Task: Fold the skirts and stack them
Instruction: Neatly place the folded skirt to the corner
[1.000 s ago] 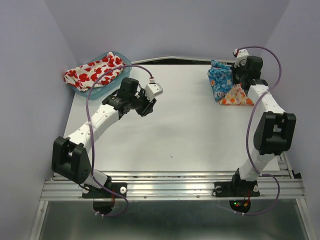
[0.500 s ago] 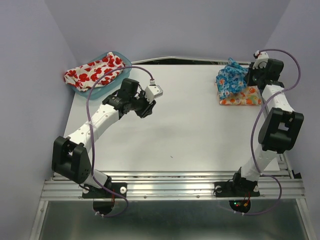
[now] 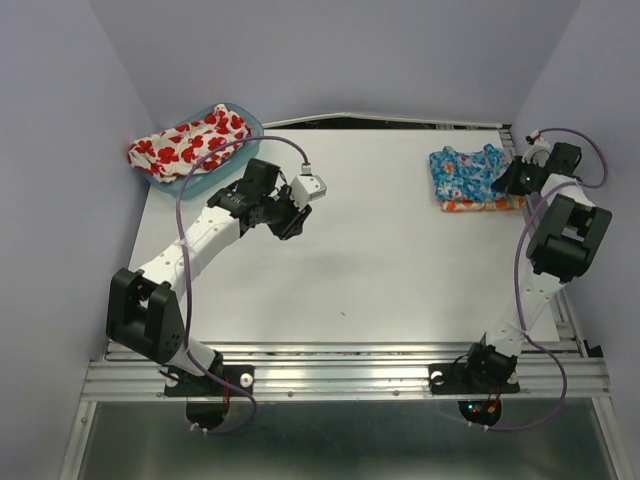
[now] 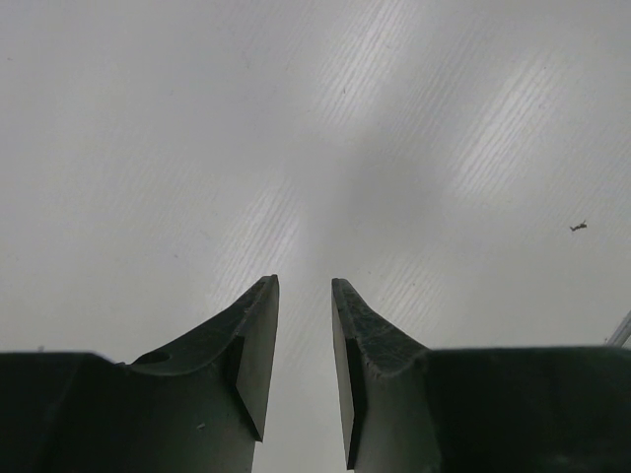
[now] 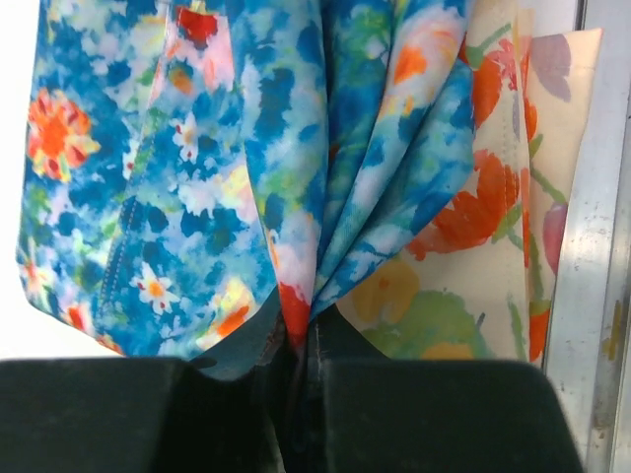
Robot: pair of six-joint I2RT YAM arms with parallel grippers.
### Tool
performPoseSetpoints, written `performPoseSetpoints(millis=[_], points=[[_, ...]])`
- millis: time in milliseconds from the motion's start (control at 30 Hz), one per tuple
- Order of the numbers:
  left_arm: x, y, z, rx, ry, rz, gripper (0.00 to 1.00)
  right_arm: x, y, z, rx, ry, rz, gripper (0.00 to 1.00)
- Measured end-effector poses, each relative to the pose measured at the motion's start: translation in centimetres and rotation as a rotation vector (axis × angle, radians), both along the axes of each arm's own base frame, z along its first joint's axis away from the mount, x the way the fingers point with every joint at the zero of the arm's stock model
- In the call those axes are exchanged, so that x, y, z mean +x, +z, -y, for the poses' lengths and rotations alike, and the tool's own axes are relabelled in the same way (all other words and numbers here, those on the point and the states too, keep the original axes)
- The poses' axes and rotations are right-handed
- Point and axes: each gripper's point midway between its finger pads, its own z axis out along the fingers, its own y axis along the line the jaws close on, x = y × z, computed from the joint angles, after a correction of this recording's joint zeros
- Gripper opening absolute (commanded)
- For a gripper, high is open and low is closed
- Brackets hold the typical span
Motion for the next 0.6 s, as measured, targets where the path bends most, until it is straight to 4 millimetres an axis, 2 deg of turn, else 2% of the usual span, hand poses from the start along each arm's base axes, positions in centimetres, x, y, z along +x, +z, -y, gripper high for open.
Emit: performPoseSetpoints(millis=[200, 267, 300, 333, 433, 600], points=[[0.0, -0.4, 0.0, 0.01, -0.002, -0.018, 0.39, 0.8, 1.2, 1.1, 0.048, 0.011, 0.015, 0.18], [0.0, -0.4, 0.0, 0.01, -0.002, -0.021, 0.39, 1.0, 1.4, 1.4, 0.051, 0.011, 0.017, 0.43], [0.0, -0.4, 0.0, 0.011, -0.002, -0.022, 0.39, 1.1, 1.6, 1.5, 0.053, 0.012, 0.015, 0.53], [-0.1, -0.4, 0.0, 0.01, -0.003, -0.022, 0.39, 1.1, 1.8, 1.5, 0.056, 0.01, 0.015, 0.67], [-0.1, -0.4, 0.0, 0.009, -0.003, -0.023, 0.39, 1.2, 2.4, 1.7, 0.057, 0.004, 0.016, 0.73], [0.3, -0.3, -0.5, -0.007, 0.016, -0.033, 0.41, 1.3, 2.0, 2.9, 0.013, -0.057, -0.009, 0.76]])
